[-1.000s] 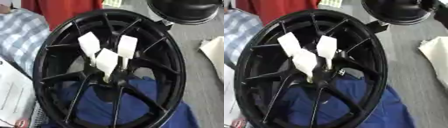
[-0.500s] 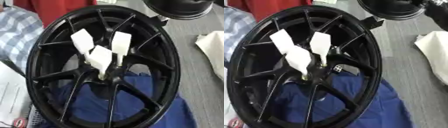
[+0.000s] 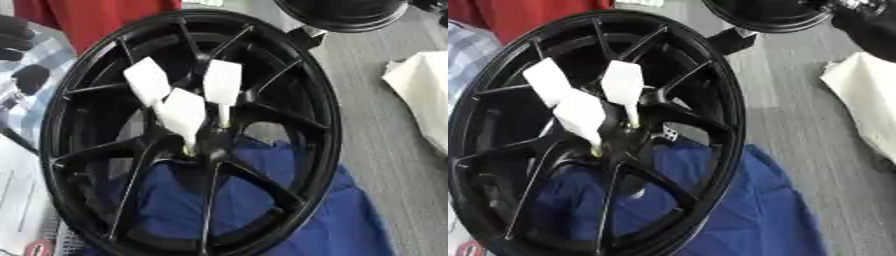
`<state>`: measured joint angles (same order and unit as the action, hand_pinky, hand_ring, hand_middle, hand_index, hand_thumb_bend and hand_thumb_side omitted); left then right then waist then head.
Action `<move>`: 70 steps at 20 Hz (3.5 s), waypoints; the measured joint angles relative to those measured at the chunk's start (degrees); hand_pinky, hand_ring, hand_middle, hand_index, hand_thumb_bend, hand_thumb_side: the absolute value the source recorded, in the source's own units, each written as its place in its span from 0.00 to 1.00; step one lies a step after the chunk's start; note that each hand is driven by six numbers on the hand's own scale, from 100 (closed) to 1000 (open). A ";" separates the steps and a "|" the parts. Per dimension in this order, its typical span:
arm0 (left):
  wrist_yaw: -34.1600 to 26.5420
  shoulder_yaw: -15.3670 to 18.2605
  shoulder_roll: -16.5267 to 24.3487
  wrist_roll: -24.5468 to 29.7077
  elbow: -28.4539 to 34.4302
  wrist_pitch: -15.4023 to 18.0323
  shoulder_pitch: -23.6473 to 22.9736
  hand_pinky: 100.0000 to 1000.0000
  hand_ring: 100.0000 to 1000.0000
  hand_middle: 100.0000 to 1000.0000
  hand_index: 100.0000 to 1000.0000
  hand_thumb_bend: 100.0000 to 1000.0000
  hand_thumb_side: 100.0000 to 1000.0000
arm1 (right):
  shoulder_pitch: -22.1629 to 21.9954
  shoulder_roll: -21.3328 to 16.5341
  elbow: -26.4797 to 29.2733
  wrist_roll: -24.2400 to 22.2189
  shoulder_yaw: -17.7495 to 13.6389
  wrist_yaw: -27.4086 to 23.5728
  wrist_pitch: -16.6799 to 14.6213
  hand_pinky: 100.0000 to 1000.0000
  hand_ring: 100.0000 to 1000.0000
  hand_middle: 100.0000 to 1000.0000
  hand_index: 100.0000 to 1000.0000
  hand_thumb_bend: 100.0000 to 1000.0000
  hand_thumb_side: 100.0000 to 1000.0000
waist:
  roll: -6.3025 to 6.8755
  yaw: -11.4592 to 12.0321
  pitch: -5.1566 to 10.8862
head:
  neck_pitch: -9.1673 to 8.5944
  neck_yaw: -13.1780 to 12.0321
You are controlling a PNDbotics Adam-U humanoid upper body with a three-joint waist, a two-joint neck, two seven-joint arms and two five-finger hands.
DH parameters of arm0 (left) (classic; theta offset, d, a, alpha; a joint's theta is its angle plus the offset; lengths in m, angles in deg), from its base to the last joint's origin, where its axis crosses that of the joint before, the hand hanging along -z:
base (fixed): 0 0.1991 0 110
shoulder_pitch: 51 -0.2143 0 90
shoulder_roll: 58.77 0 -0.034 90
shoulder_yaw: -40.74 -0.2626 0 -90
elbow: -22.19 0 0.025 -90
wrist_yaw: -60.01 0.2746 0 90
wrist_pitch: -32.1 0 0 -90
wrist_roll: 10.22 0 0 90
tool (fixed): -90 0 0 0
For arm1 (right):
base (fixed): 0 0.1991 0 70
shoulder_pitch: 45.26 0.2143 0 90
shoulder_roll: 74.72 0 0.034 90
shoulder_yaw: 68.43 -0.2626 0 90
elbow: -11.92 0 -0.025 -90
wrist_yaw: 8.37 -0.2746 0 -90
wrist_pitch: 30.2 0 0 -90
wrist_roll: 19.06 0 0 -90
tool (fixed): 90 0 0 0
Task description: Pull the pin out of the wheel hub.
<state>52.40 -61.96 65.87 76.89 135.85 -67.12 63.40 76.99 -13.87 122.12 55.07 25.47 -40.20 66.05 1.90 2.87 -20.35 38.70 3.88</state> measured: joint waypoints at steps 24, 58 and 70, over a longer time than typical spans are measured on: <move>22.24 -13.21 9.16 26.00 -10.06 18.41 20.29 0.84 0.83 0.78 0.85 0.42 0.34 | 0.78 0.09 -0.53 -1.68 1.45 0.79 0.19 0.93 0.72 0.55 0.74 0.00 0.52 | -0.64 -1.48 0.61 | -0.51 -2.17; 17.28 -16.04 -5.17 54.07 -23.70 21.71 39.12 0.84 0.82 0.78 0.83 0.40 0.18 | 1.53 0.03 -1.09 -3.00 2.52 1.56 0.59 0.93 0.72 0.55 0.74 0.00 0.54 | 1.53 -4.66 -0.68 | -1.60 -4.57; 18.83 -17.62 -7.09 53.74 -28.45 22.27 39.73 0.83 0.78 0.71 0.78 0.26 0.07 | 1.87 0.19 -1.10 -2.89 2.76 1.78 0.96 0.93 0.72 0.55 0.74 0.00 0.55 | 1.77 -4.98 -1.76 | -1.79 -5.23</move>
<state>71.23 -79.58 58.78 130.62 107.41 -44.85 103.13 78.86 -13.69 121.02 52.18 28.23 -38.42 67.01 3.66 -2.11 -22.11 36.91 -1.35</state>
